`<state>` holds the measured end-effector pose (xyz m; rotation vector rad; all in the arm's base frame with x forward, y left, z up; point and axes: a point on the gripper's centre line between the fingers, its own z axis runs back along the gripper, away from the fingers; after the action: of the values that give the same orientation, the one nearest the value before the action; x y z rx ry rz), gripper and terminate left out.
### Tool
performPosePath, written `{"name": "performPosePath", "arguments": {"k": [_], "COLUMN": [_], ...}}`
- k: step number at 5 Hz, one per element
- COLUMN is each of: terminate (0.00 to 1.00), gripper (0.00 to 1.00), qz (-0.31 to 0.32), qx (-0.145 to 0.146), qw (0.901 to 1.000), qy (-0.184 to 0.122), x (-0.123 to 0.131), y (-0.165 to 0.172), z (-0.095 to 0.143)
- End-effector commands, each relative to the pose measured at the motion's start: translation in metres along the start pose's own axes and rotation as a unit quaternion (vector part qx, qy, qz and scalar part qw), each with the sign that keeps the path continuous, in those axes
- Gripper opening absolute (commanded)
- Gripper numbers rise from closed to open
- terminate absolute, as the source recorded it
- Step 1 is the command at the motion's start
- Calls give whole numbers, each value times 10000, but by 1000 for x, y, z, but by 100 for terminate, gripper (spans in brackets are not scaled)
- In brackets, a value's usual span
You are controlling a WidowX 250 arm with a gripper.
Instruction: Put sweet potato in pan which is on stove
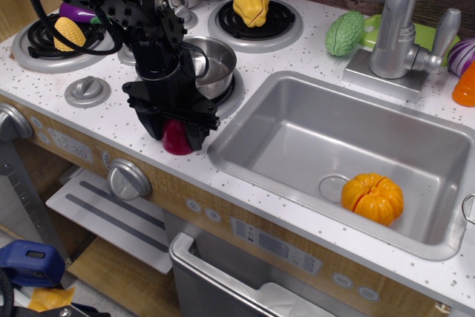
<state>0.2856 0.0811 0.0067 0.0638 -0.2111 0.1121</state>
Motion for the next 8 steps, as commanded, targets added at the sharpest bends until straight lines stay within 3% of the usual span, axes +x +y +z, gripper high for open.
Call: {"name": "performPosePath", "arguments": {"k": [1,2,3,5,6,7,8], "terminate": [0,0,0,0,0,0,0], "gripper": [0,0,0,0,0,0,100], "qz": [-47,-123,-405,-1078,-1258,-1213,-1203], "qx": [846,1232,1203,553,210,-224,-194], "qw": [9960,9921,9918,9920,9899,9906,9904], "qy": [-272,-220,-157,-368,-620,-595,-659], "x": [17,23,37,76,88,96,93], "y": [-5,-6,9,36,42,43,38], "z": [47,73,93,85,67,50,47]}}
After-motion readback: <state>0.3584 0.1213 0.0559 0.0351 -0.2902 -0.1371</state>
